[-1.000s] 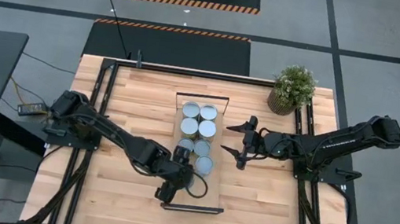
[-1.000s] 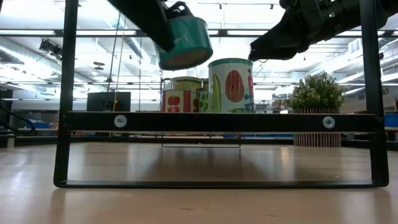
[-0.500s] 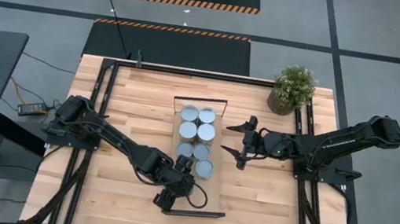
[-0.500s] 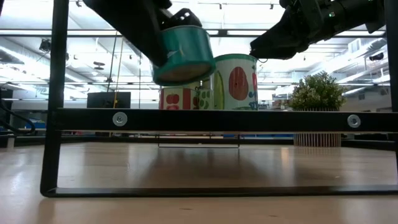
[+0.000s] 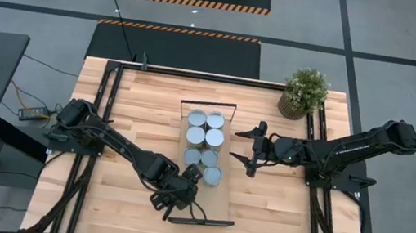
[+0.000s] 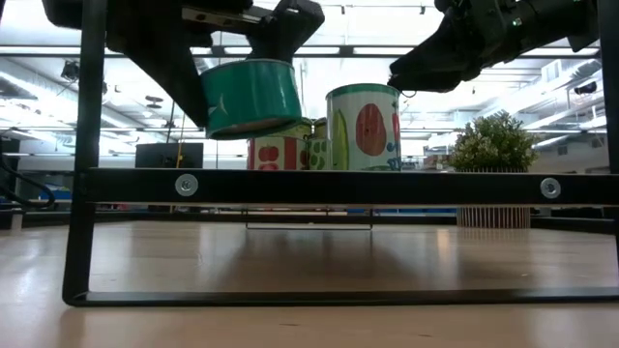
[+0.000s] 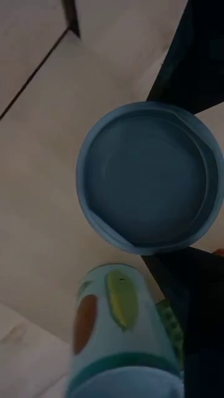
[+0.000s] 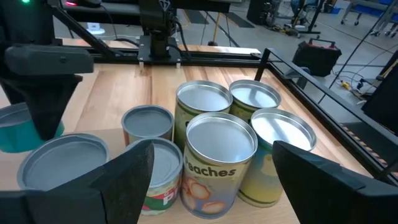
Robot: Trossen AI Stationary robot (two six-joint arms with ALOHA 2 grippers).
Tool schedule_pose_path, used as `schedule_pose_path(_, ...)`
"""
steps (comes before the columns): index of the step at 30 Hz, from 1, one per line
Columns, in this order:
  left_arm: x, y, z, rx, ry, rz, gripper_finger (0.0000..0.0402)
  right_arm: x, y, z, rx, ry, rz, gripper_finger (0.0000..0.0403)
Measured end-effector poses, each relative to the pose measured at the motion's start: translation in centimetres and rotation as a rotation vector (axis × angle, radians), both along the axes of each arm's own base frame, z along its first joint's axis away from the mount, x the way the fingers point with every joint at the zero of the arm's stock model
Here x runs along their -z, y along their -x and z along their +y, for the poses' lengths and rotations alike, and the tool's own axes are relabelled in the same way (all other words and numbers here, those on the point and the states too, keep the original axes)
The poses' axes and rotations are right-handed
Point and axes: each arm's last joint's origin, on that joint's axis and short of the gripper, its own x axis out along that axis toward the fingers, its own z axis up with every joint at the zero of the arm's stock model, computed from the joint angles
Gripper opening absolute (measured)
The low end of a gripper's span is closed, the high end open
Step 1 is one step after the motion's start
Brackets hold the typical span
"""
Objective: Pick and place cans onto a shelf
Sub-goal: Put the canned tuna on the shelf
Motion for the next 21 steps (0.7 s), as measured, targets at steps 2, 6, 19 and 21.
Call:
schedule_pose_path(2, -0.01, -0.02, -0.02, 0.048, -0.022, -0.005, 0.0302, 0.00, 0.00, 0.00, 0.000, 0.000, 0.000, 0.0334)
schedule_pose_path(6, 0.10, -0.15, -0.13, 0.083, 0.005, -0.001, 0.0302, 0.00, 0.00, 0.00, 0.000, -0.001, 0.000, 0.0334)
schedule_pose_path(19, 0.50, -0.10, -0.25, 0.217, -0.034, -0.005, 0.0302, 0.00, 0.00, 0.00, 0.000, -0.001, -0.001, 0.0334)
schedule_pose_path(21, 0.48, -0.13, -0.26, 0.243, -0.045, -0.011, 0.0302, 0.00, 0.00, 0.00, 0.000, -0.001, -0.001, 0.0334)
